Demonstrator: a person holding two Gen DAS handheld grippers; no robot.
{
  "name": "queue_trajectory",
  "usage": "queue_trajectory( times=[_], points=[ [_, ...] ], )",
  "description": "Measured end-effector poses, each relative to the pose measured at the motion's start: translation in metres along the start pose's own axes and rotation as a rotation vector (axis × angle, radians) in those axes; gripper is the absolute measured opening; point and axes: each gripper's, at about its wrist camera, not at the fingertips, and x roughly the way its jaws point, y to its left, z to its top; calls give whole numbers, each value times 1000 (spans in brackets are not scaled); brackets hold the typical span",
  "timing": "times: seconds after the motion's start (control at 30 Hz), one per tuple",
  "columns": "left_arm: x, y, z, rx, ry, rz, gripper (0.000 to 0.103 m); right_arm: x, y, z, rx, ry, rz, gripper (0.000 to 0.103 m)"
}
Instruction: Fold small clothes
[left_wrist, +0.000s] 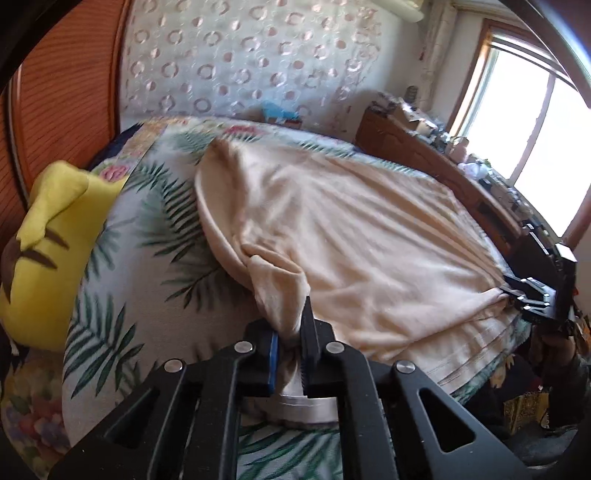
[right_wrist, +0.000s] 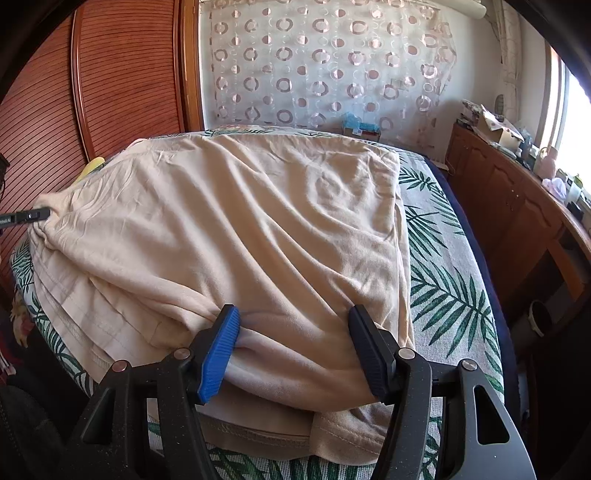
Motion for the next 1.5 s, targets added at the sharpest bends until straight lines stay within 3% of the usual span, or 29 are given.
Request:
queue_trajectory(
  times=[0.43, 0.63, 1.0, 1.1, 1.13, 1.23, 1.37, 1.5],
  points=[
    [1, -143, 83, 229, -114, -282, 9, -40, -31, 3, 92, -78, -26, 64],
    [8, -196, 94, 340, -94, -359, 9, -57, -45, -2, 116, -108, -56, 64],
    [26, -261, 95, 432, -18, -437, 9, -67, -62, -7, 151, -140, -74, 64],
    [38, -265, 83, 481, 22, -385, 31, -64, -62, -8, 151, -136, -73, 64],
    [40, -262, 79, 482, 28, -383, 47, -64, -63, -8, 150, -134, -72, 64],
    [38, -255, 76, 472, 41, -372, 58, -61, -66, -7, 147, -127, -73, 64],
    [27, -237, 78, 434, 1, -338, 72, -61, -66, -3, 146, -129, -72, 64],
    [19, -203, 80, 380, -40, -277, 75, -58, -64, 5, 125, -131, -65, 64]
  ],
)
